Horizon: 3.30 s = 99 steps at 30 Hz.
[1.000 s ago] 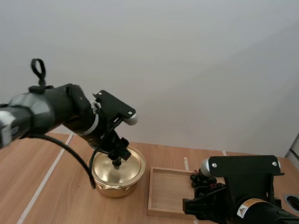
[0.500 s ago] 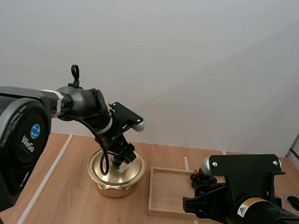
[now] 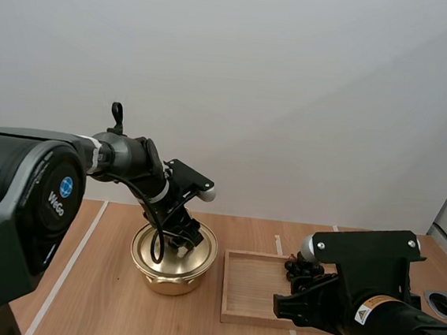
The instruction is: Open the lid, put the grape in the pot, and close it
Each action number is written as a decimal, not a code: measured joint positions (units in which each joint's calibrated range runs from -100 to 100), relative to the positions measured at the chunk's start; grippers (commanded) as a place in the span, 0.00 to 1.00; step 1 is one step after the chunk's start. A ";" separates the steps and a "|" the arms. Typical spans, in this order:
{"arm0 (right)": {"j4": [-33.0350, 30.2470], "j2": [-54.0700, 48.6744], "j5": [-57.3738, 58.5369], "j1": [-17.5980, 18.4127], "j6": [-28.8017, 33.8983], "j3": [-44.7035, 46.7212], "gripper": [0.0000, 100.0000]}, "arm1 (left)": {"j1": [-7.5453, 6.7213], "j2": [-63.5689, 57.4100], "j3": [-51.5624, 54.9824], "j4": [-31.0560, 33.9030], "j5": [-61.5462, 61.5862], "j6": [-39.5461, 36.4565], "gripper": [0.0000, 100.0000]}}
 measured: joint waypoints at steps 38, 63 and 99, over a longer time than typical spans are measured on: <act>-12.14 43.82 -18.61 -0.20 9.32 -14.22 1.00 | 0.00 -44.51 -0.38 0.75 17.28 -0.71 0.00; 0.69 61.14 -29.23 -7.67 -7.99 -19.51 1.00 | 0.00 -46.60 -0.38 0.75 17.81 -1.11 0.00; 3.62 67.33 -32.65 -7.60 -9.03 -19.81 0.00 | 0.00 -46.60 -0.38 0.75 17.08 -2.01 0.00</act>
